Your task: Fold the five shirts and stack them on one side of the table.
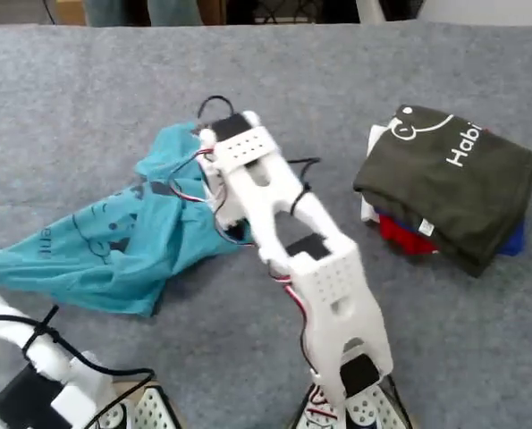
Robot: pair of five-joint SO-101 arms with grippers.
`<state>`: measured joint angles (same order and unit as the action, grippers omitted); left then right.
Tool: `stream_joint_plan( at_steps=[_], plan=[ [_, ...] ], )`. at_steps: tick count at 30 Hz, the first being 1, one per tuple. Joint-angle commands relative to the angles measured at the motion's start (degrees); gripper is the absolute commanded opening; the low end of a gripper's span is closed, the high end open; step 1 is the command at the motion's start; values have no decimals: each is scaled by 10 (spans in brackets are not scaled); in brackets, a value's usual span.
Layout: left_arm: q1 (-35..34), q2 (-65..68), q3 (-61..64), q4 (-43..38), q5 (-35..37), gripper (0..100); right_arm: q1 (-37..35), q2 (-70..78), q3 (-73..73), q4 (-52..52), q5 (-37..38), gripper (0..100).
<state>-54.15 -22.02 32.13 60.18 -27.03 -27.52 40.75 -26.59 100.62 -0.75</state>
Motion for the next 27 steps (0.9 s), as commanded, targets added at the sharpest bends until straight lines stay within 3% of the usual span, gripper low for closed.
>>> stream_joint_plan(
  at_steps=[1, 6, 15, 27],
  plan=[
    [39, -18, -36, 42, 0, 29, 38, -90, 95, 3, 27, 14],
    [55, -18, -34, 75, 0, 29, 76, -153, 204, 2, 70, 14],
    [51, -13, -31, 72, -4, 29, 77, -253, 387, -51, 164, 14],
    [-35, -14, 3, 71, -29, 29, 115, -380, 509, -104, 349, 15]
  ],
)
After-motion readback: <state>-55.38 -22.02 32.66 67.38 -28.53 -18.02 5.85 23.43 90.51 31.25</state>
